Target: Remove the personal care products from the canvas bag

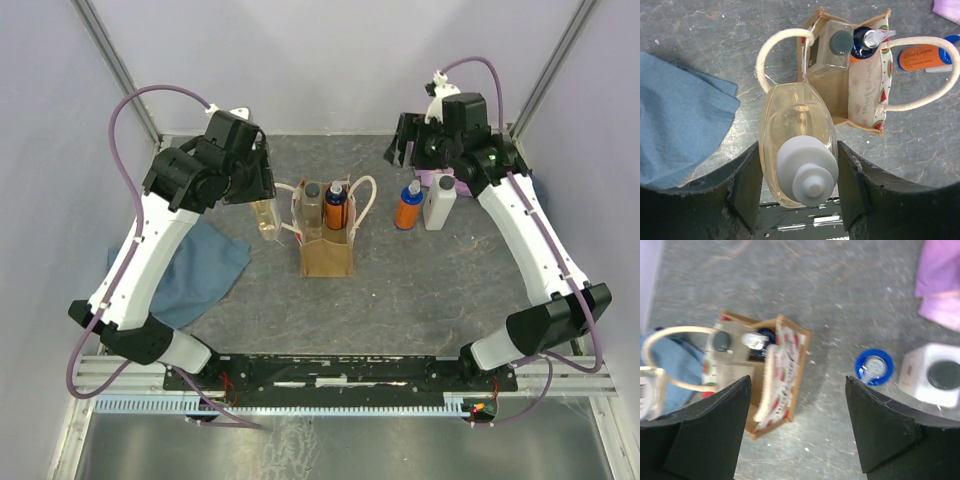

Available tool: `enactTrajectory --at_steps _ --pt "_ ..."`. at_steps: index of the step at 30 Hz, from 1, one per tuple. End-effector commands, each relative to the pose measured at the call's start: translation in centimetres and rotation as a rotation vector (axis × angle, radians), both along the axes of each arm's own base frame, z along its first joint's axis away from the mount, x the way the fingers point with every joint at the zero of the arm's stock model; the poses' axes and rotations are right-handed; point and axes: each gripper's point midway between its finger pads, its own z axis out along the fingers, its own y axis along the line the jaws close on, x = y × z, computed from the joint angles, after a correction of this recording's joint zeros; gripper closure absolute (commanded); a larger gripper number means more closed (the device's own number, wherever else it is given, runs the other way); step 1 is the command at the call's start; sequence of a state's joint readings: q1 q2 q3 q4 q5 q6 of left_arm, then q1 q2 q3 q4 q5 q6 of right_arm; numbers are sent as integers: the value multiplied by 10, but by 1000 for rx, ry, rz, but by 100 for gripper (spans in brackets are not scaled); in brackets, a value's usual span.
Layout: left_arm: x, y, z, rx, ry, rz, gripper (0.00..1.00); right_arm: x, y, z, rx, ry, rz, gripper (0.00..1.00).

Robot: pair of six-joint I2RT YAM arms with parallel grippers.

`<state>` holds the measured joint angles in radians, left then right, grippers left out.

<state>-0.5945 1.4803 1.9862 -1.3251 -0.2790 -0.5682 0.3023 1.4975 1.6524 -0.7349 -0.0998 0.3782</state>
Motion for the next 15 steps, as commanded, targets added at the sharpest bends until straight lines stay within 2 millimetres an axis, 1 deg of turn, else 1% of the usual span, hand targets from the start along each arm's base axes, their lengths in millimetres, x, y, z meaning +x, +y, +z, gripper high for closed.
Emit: enactTrajectory --at_steps 1,4,6,10,13,15 --pt "6 11 39 -61 -158 10 88 -11 51 63 83 -124 154 18" --pt "8 20 36 -58 -155 38 88 -16 84 67 66 -128 232 18" --pt "8 24 37 -68 -157 50 88 -14 103 56 51 -96 270 19" --pt "4 33 45 -83 -178 69 88 -3 127 12 13 24 312 19" --pt "2 41 48 -80 -184 80 88 1 137 -24 -15 110 325 20" --pt "0 44 48 -75 -179 84 88 1 144 -43 -16 157 343 20"
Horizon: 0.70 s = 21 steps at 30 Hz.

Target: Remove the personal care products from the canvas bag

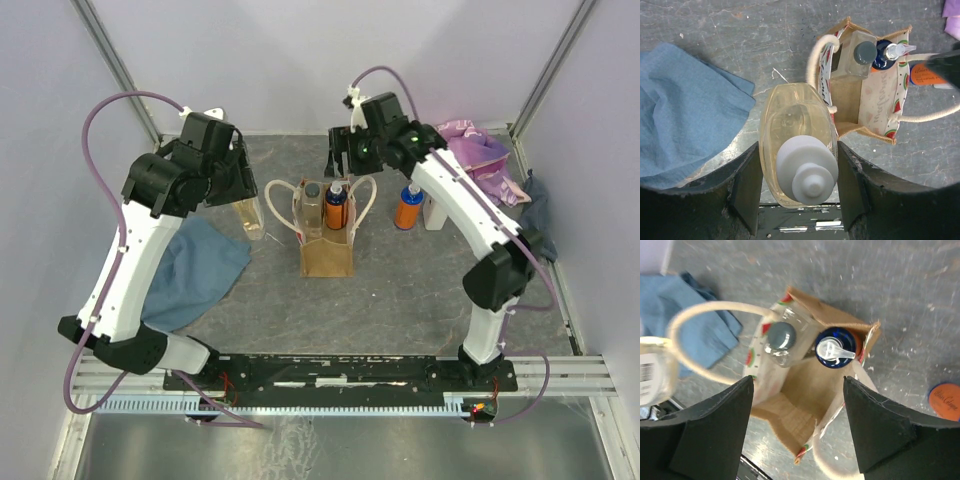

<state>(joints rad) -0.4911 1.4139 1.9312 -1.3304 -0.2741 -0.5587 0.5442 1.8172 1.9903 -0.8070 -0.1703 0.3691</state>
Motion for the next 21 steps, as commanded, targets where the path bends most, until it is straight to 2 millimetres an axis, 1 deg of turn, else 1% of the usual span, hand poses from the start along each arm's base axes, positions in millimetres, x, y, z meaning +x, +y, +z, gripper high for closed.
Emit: enactTrajectory --at_steps 1,4,7,13,21 --pt "1 6 46 -68 -173 -9 88 -6 12 -40 -39 108 51 21" --pt "0 8 44 -68 -168 -7 88 -9 21 -55 -44 137 78 21" --pt "1 9 39 -62 -163 -1 88 -12 30 -60 -47 143 98 21" --pt "6 11 5 -36 -110 10 88 -16 44 -69 -67 153 121 21" --pt "20 16 -26 -71 -141 67 86 -17 55 -82 -112 158 112 20"
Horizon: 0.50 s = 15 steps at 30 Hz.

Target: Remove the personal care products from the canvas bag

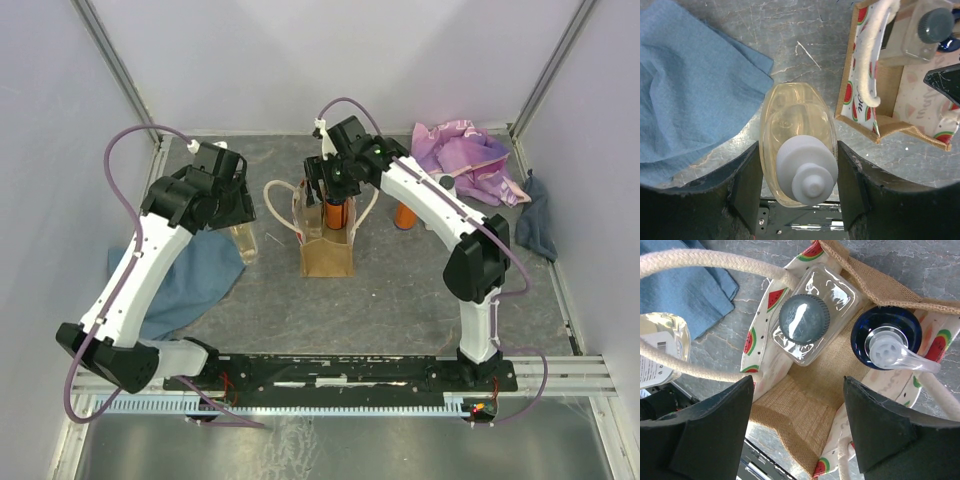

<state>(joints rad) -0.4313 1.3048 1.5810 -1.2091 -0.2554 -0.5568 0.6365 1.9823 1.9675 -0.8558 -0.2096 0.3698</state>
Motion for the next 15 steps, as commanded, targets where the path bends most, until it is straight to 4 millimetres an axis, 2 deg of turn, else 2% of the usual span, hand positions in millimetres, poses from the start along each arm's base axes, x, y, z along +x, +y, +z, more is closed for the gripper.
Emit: enactTrajectory --at_steps 1,9,15 --pt "32 -5 40 -109 -259 27 85 9 11 10 -7 -58 -9 19" --pt "62 3 1 -116 -295 86 86 22 26 -8 -66 -78 -67 18" --pt "75 7 -25 -96 -296 109 88 26 34 -22 -157 -120 -128 17"
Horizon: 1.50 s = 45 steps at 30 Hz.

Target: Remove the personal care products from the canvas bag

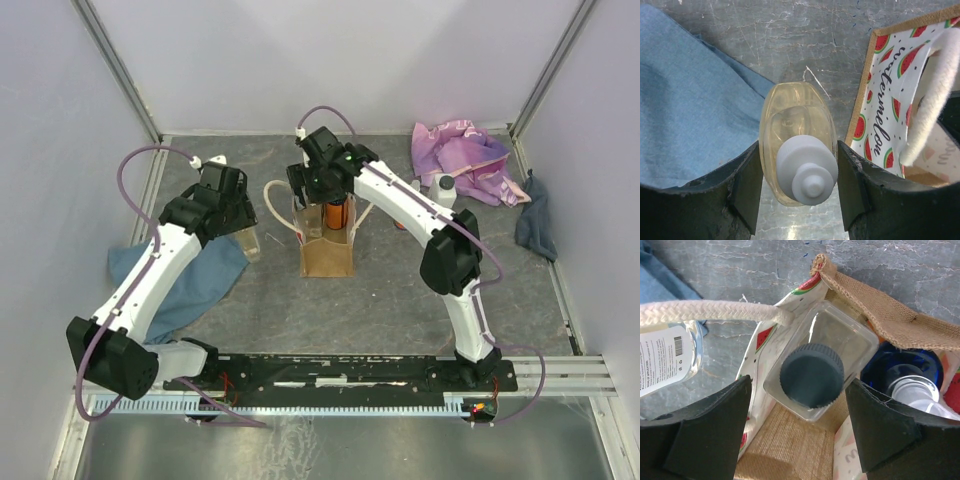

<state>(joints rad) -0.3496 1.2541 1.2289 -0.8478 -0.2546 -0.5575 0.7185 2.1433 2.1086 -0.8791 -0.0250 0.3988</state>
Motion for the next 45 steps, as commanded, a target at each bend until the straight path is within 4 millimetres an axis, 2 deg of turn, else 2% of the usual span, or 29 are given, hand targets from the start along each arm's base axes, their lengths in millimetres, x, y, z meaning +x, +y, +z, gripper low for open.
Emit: enactTrajectory --at_steps 1,8,15,17,24,27,31,38,42,45 --pt "43 -6 39 -63 -248 32 88 11 6 11 -45 -93 -79 16" --pt "47 -6 27 -52 -259 28 84 19 2 -7 -117 -139 -173 15" --pt "47 -6 8 -34 -255 6 77 27 -4 -20 -135 -182 -245 25" --pt "48 -2 4 -22 -267 18 74 30 -5 -21 -127 -200 -265 29" --pt "54 15 -9 71 -268 76 72 33 -4 -24 -119 -216 -279 40" --pt "59 15 -11 82 -256 72 70 32 -4 -22 -112 -217 -276 45" --pt "59 11 -6 60 -254 64 59 31 -6 -11 -96 -243 -275 51" --pt "51 19 -1 69 -267 92 21 29 -7 11 -46 -300 -268 62" --pt "46 21 6 64 -262 103 9 29 -6 25 -24 -327 -262 62" --pt "42 19 24 35 -291 101 2 28 -5 36 -8 -345 -257 63"
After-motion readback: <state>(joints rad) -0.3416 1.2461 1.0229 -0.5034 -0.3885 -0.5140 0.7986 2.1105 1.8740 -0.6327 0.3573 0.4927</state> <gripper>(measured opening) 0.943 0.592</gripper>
